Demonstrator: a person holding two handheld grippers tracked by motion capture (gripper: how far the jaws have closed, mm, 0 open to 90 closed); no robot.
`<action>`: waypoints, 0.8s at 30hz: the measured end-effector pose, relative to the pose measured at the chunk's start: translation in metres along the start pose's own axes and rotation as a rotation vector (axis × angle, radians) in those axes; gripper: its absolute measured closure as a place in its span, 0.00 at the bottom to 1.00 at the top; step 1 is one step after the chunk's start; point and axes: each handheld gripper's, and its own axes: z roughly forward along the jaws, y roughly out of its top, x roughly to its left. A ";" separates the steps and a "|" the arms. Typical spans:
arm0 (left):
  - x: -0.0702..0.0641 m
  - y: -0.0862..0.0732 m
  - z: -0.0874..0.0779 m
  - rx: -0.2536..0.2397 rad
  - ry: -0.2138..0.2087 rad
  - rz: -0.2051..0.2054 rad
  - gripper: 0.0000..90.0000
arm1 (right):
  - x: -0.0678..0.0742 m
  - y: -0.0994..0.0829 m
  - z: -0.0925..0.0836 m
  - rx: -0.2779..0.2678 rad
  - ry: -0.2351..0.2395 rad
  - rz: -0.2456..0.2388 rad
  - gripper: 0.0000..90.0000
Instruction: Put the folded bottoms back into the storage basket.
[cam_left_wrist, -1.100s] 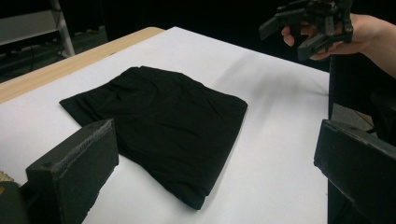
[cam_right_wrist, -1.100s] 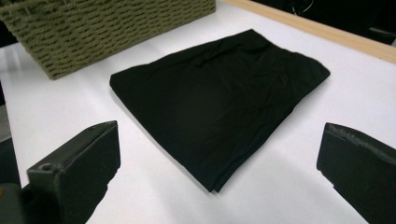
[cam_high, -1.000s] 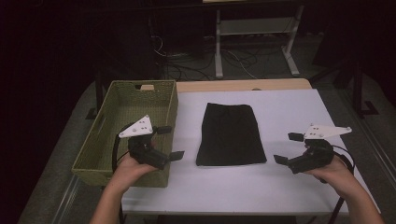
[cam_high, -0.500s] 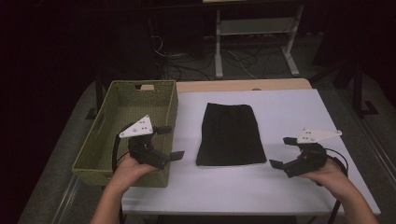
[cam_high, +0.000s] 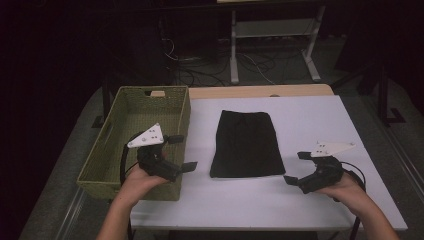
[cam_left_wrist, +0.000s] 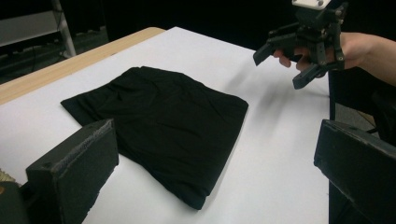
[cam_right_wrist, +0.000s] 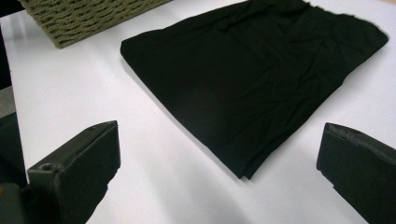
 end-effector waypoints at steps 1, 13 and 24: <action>0.000 0.000 0.000 0.001 0.000 0.001 0.00 | 0.000 0.000 0.002 0.006 0.002 -0.002 0.00; 0.001 0.000 0.000 -0.003 -0.003 -0.002 0.00 | 0.005 0.001 0.012 0.034 0.010 -0.021 0.00; 0.000 0.000 0.000 -0.001 -0.001 0.000 0.00 | 0.011 0.008 0.022 0.038 0.032 -0.033 0.00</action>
